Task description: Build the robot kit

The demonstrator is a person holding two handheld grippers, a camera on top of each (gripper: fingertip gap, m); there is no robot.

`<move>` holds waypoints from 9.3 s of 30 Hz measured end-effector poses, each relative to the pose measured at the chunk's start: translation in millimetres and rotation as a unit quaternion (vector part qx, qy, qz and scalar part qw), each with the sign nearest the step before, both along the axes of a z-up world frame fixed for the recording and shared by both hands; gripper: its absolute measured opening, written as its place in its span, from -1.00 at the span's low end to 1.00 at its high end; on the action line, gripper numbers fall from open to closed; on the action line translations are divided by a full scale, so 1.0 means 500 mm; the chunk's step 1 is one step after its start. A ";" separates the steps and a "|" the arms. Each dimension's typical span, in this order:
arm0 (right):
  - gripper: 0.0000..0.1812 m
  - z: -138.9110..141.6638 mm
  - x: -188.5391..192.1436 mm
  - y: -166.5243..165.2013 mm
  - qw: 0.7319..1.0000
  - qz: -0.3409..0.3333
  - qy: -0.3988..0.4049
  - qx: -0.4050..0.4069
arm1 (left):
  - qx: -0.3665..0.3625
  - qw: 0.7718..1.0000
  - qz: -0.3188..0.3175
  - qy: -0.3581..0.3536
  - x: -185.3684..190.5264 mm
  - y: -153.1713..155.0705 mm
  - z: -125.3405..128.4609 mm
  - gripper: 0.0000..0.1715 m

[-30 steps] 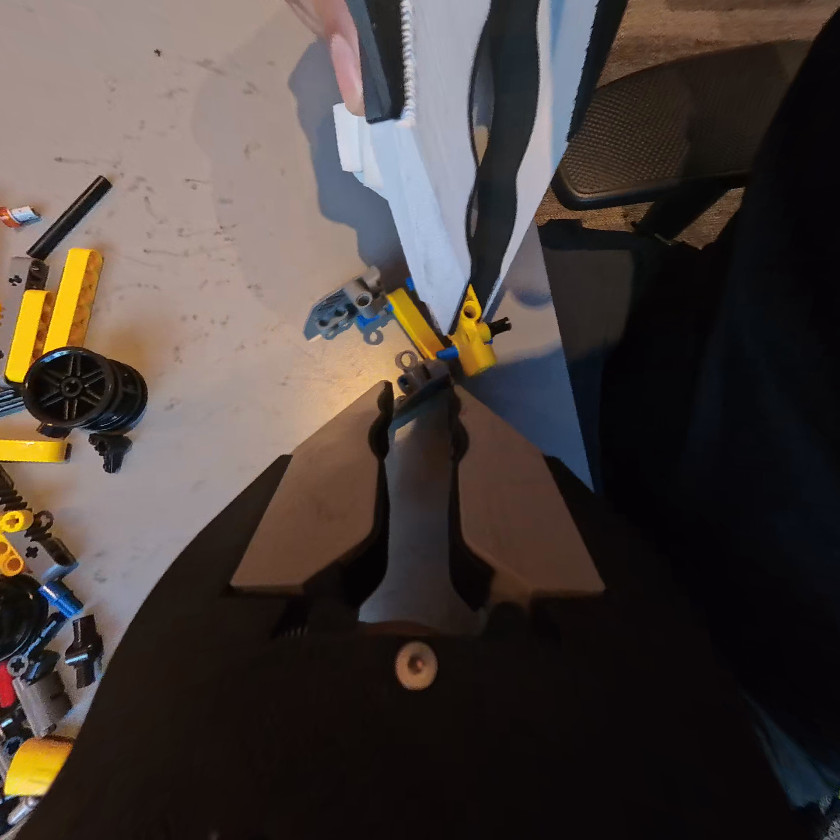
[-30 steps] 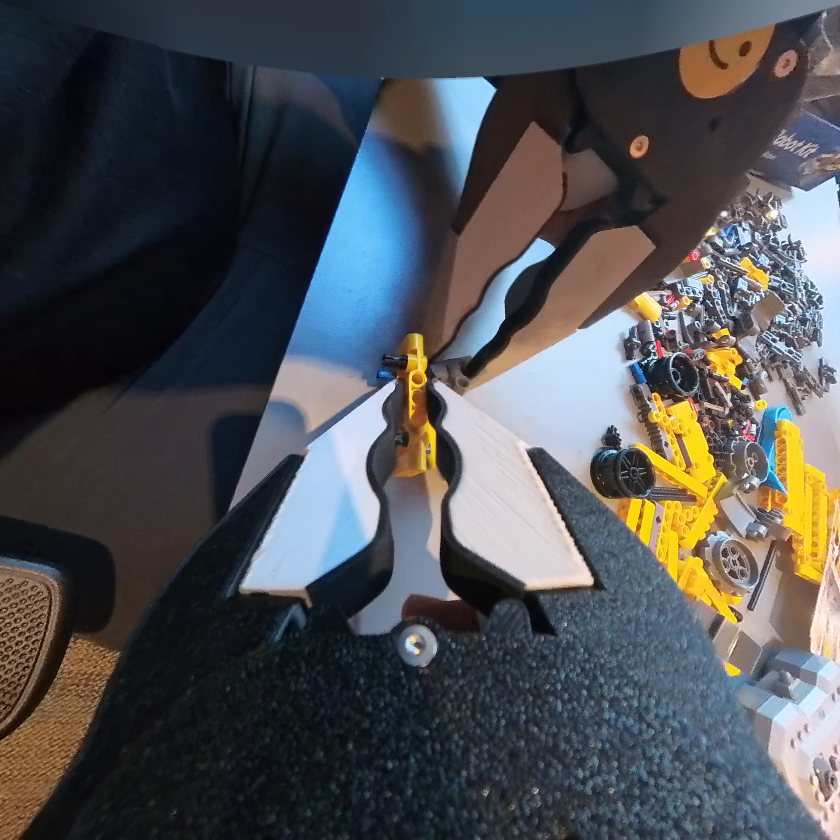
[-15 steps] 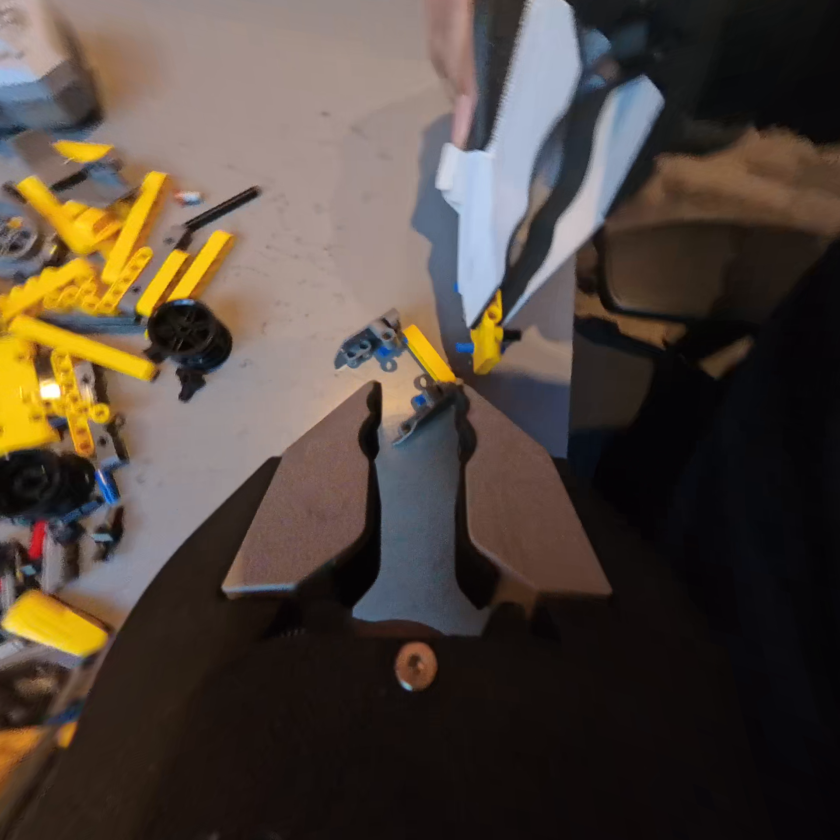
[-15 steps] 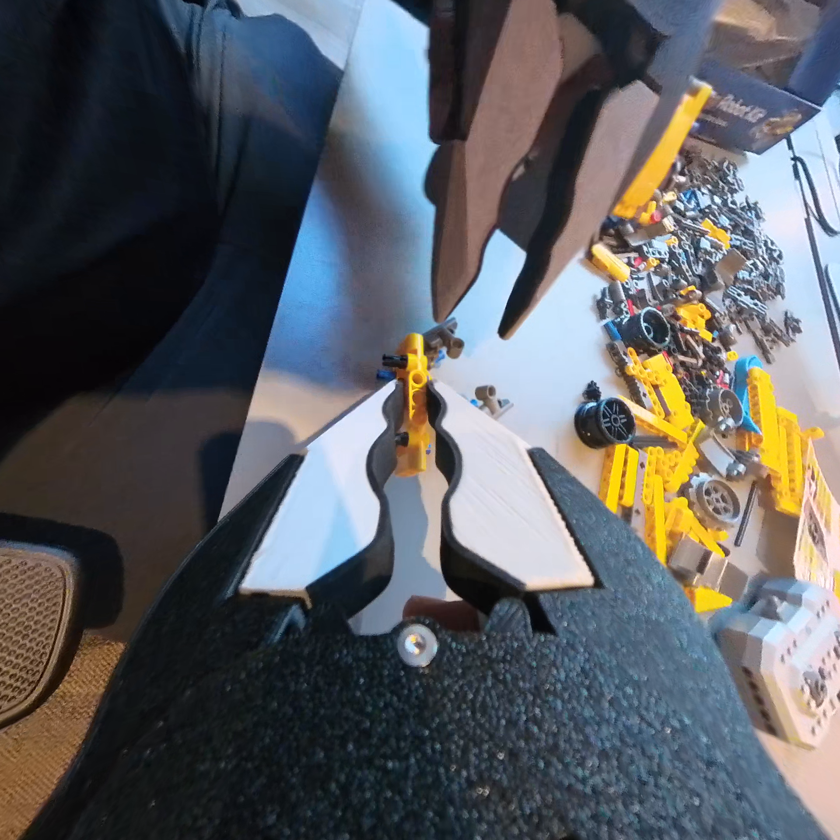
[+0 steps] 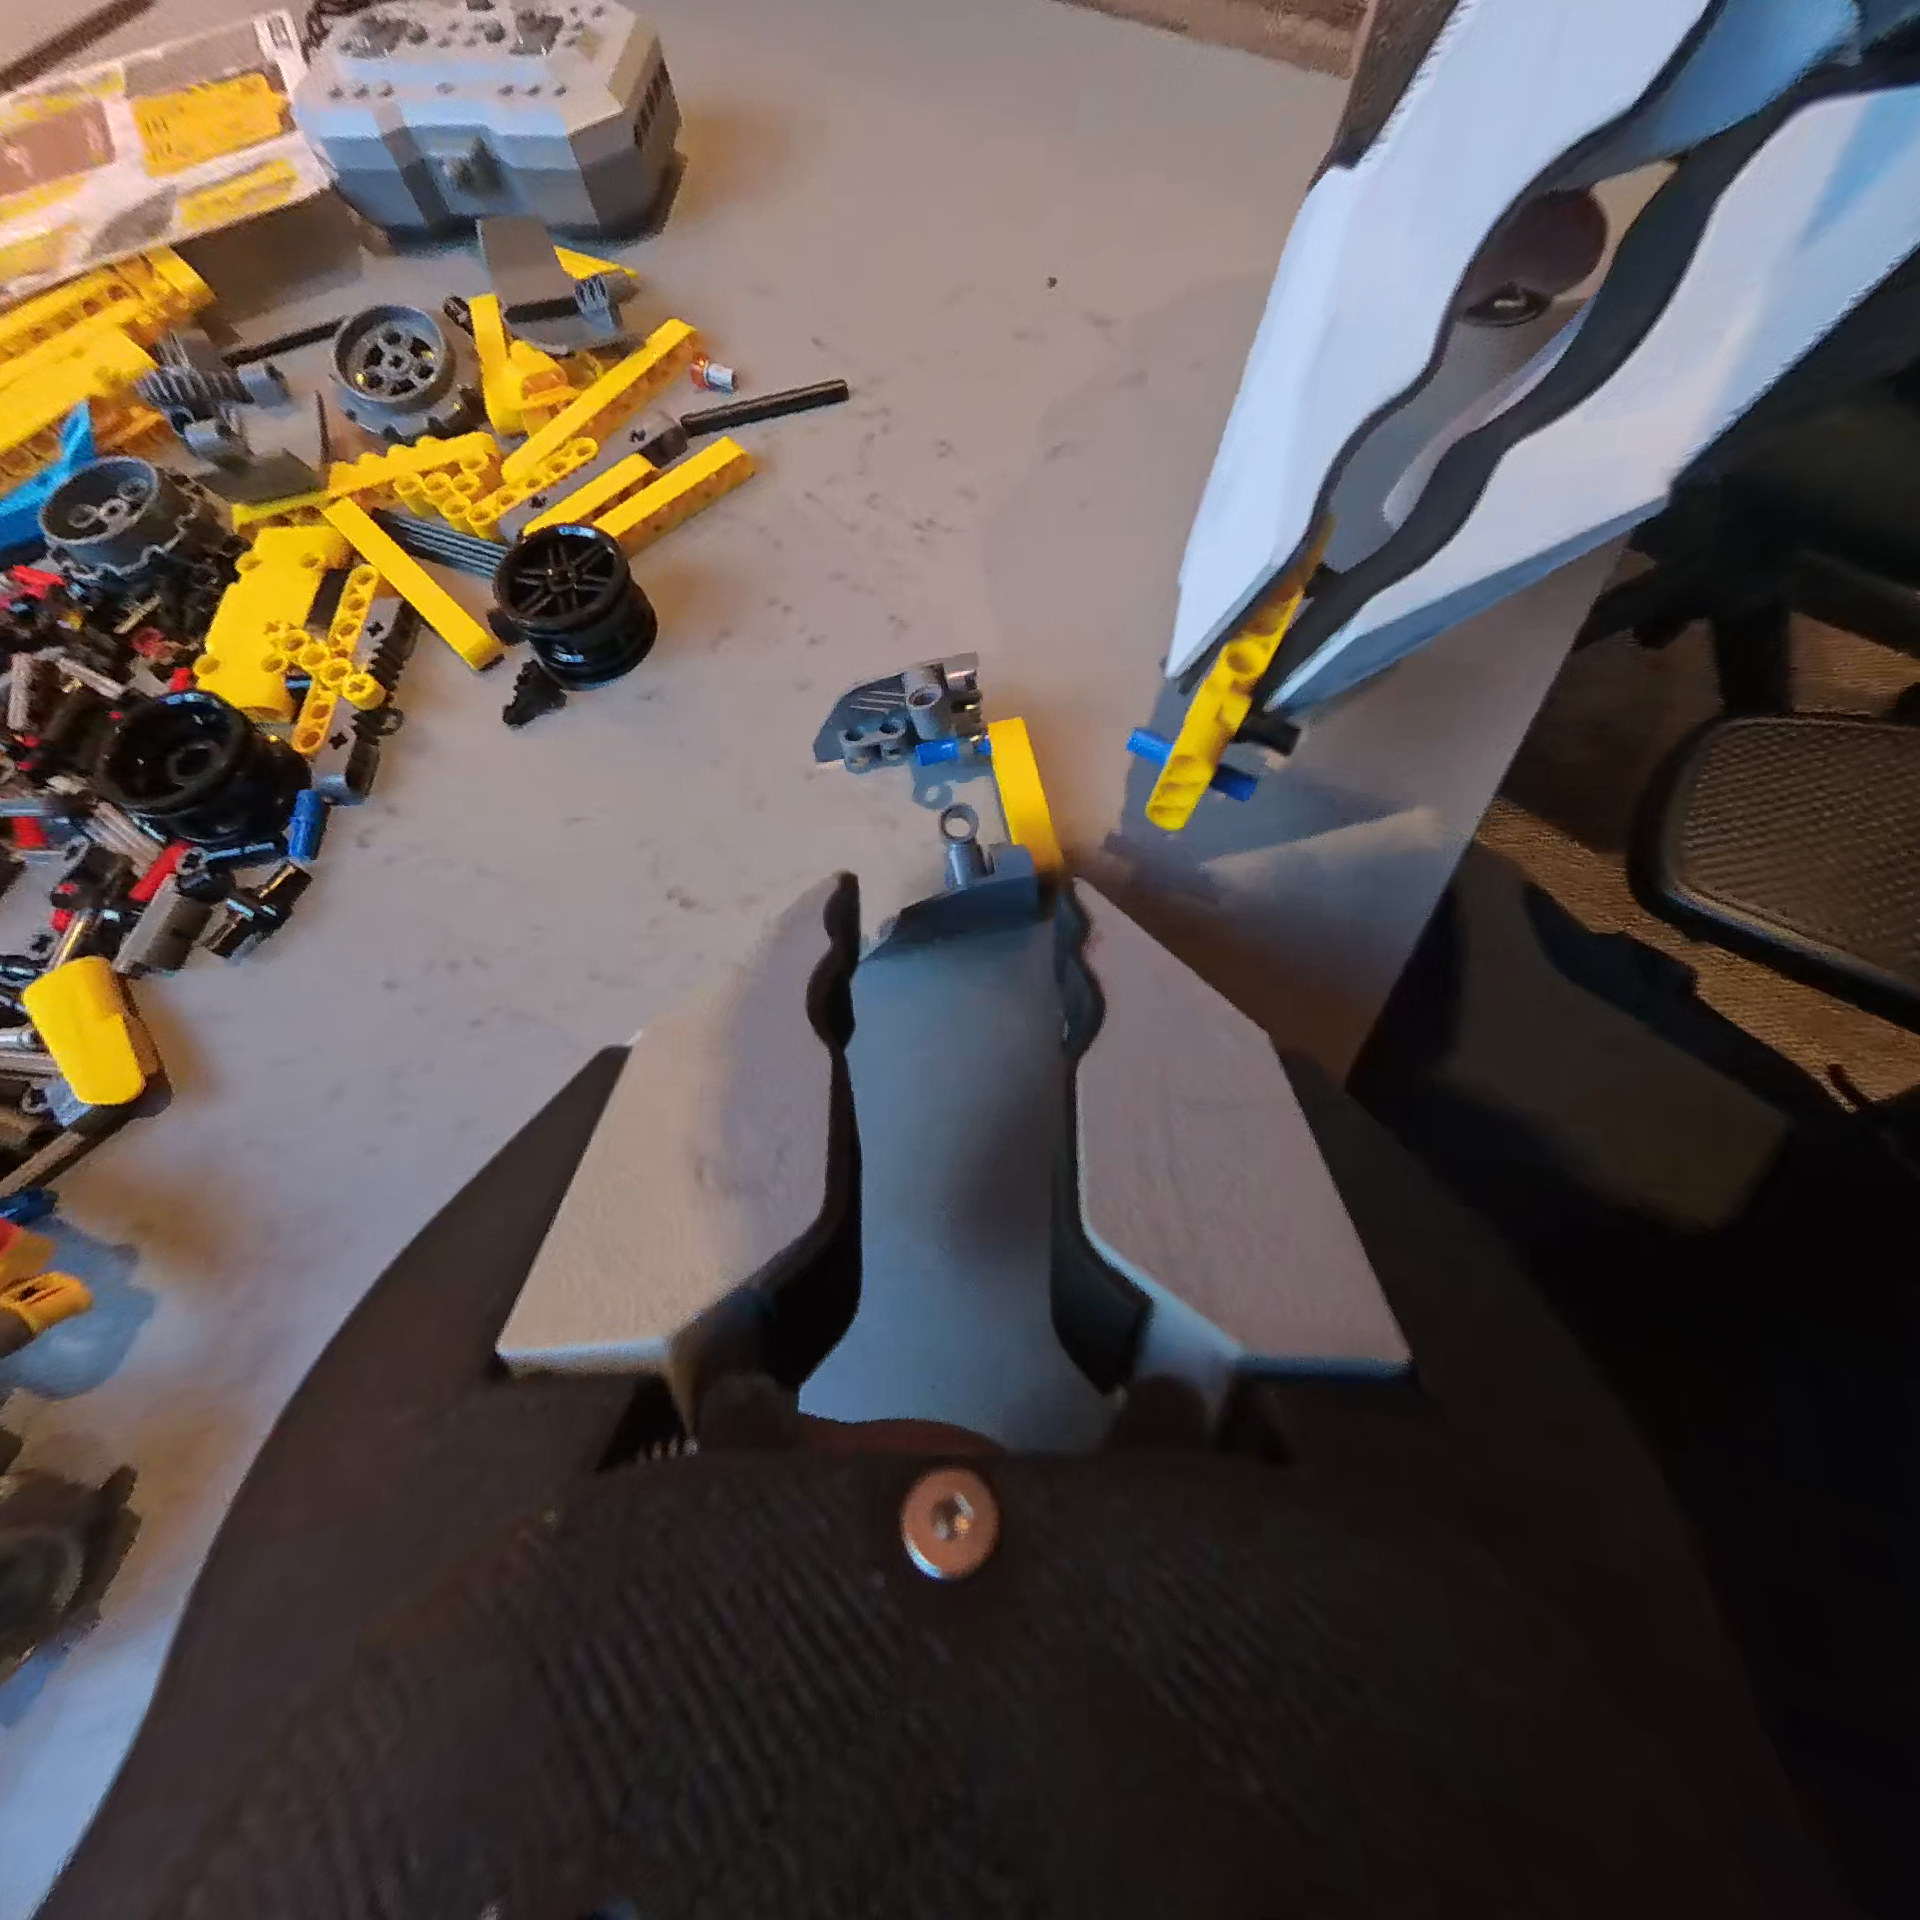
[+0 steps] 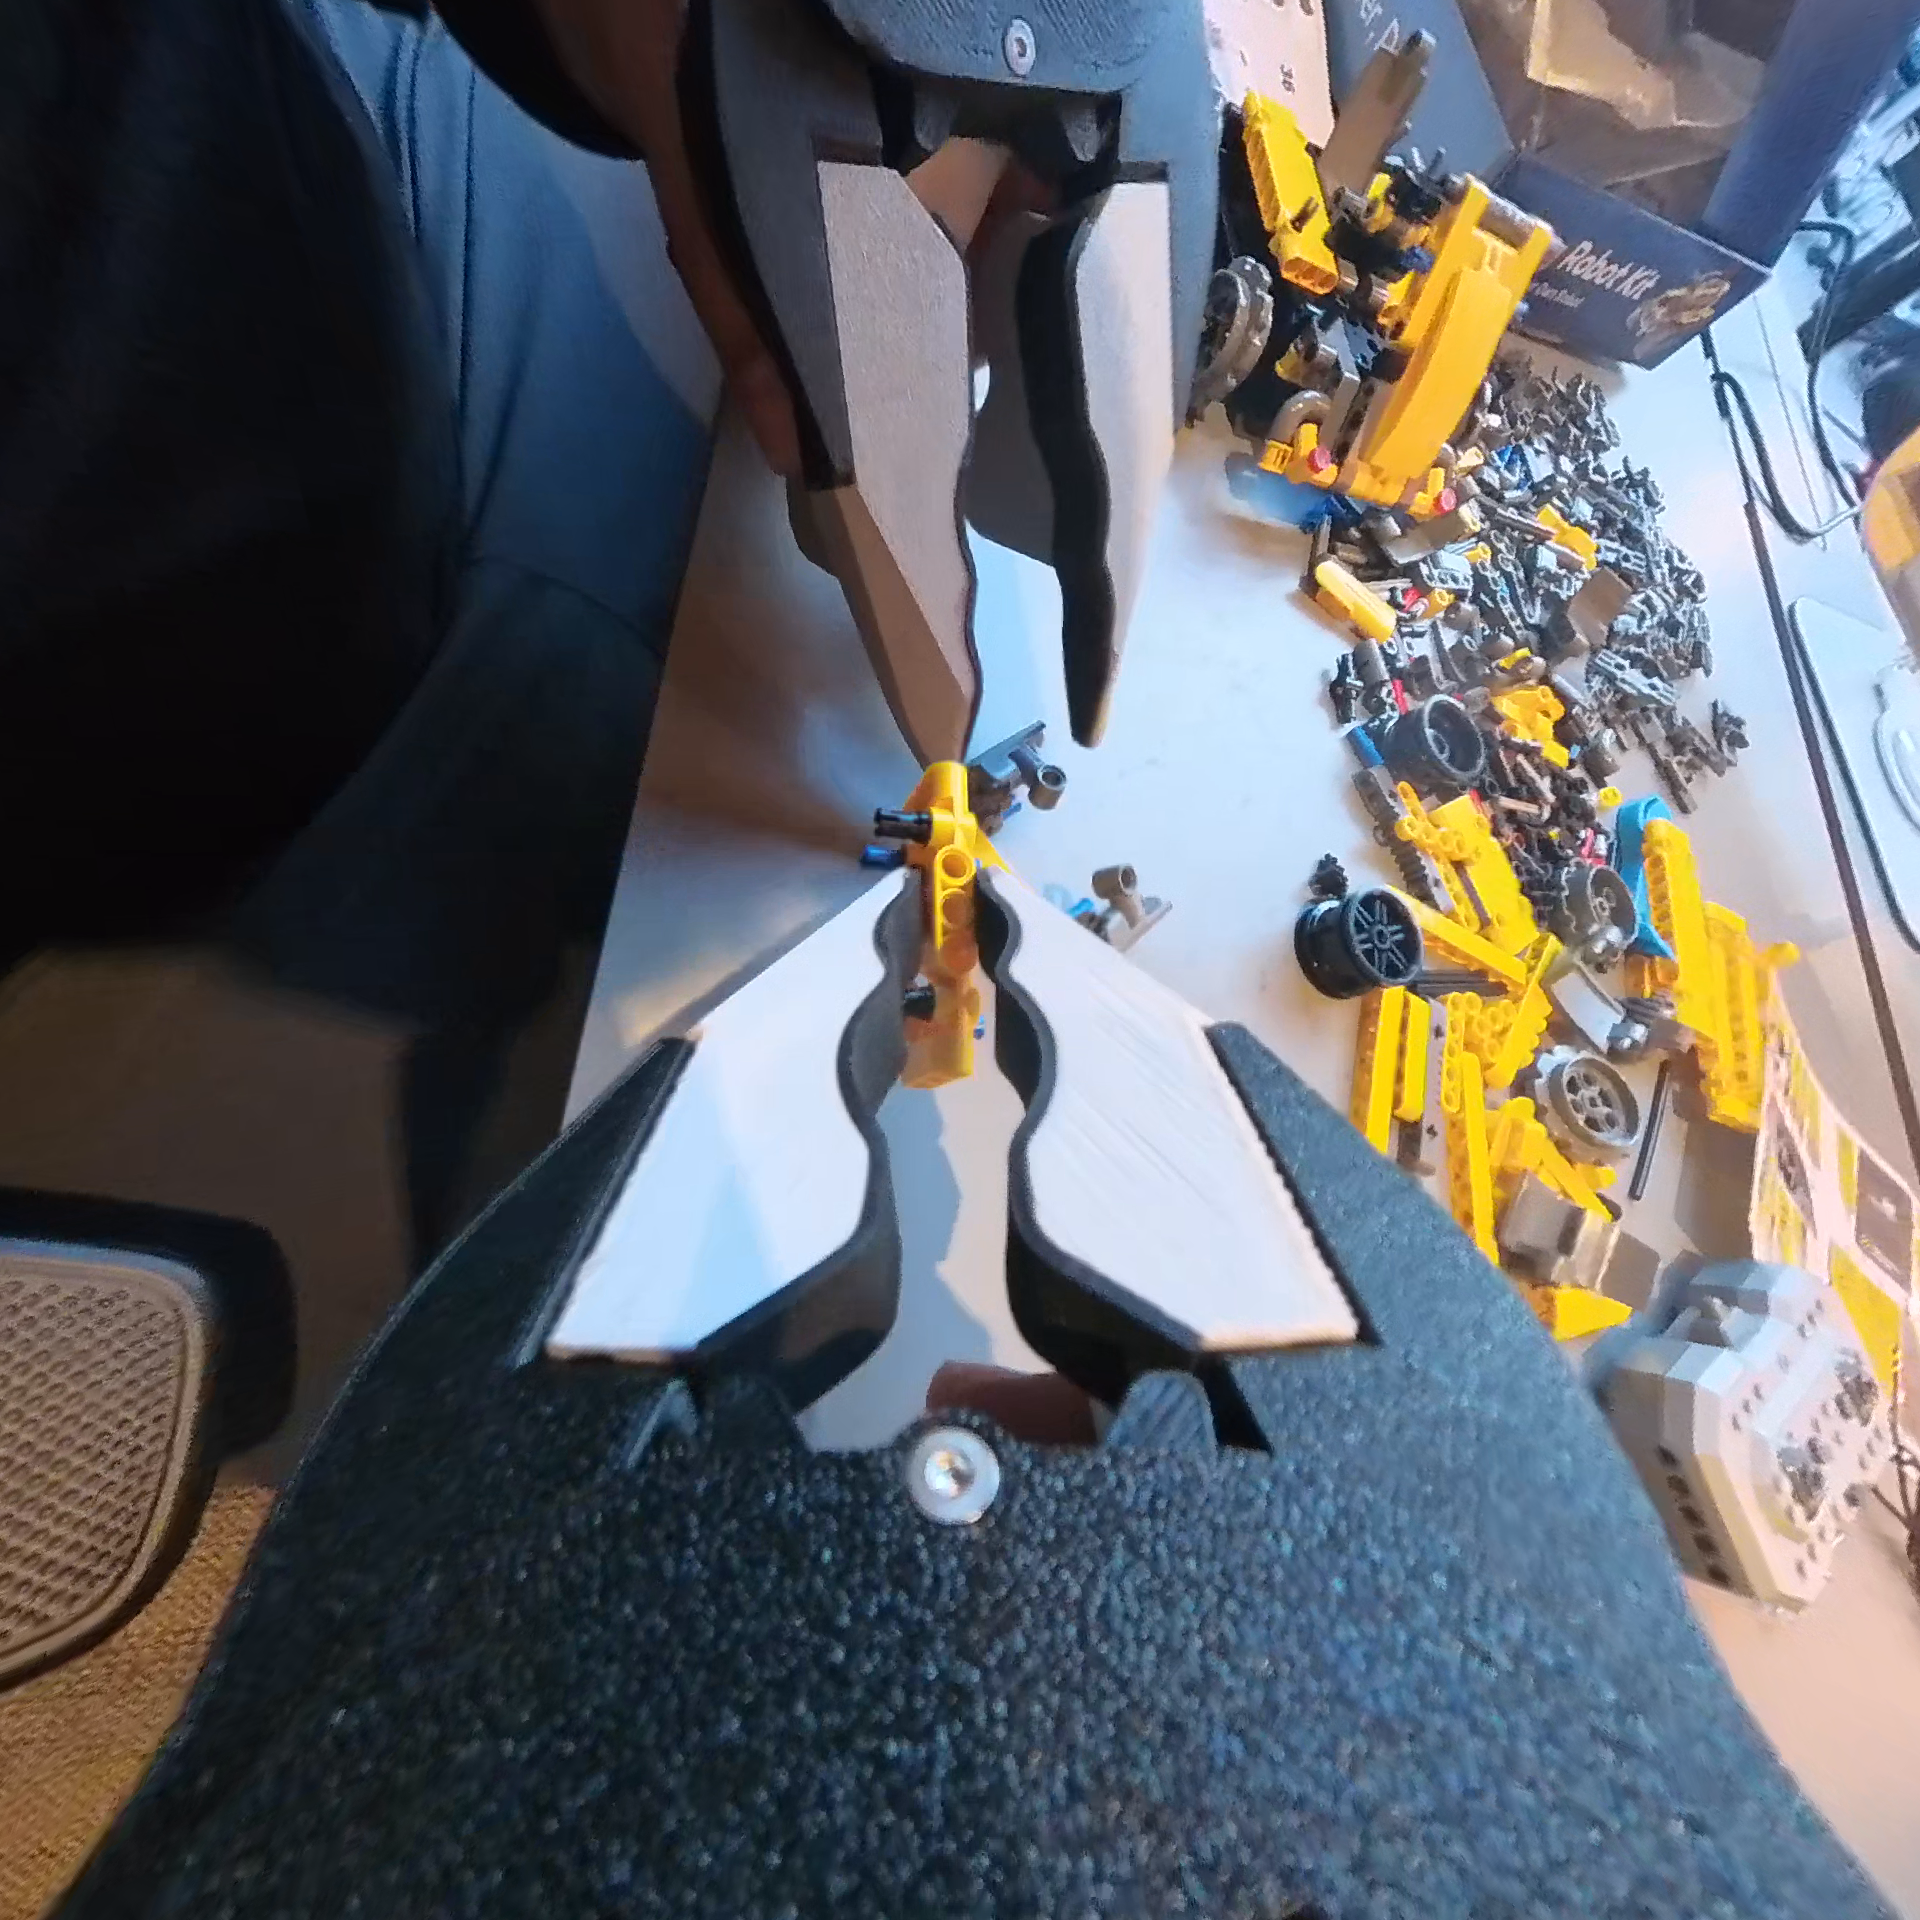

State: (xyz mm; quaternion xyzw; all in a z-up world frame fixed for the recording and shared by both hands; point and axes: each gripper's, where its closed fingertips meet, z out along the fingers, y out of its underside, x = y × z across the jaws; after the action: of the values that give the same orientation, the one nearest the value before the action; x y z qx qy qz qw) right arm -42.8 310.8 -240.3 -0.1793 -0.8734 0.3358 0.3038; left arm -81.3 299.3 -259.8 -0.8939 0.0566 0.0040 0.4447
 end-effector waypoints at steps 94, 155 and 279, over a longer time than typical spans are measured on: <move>-0.90 -0.033 -0.091 -0.022 0.988 0.001 -0.068 0.139 | -0.054 0.945 -0.303 0.111 -0.041 0.010 -0.011 -0.71; -0.89 0.014 -0.037 0.020 0.999 -0.021 0.024 -0.002 | -0.046 0.905 -0.362 0.220 -0.048 0.021 0.082 -0.58; -0.99 0.108 -0.204 -0.098 0.876 -0.225 -0.244 -0.351 | 0.078 0.996 -0.012 -0.040 -0.128 -0.142 0.070 -0.30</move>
State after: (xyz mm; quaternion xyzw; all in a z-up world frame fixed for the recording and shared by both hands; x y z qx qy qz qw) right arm -144.5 261.6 -186.2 -0.5420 -0.6809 0.4881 0.0659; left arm -145.1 228.1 -224.7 -0.8550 0.0490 -0.0324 0.5152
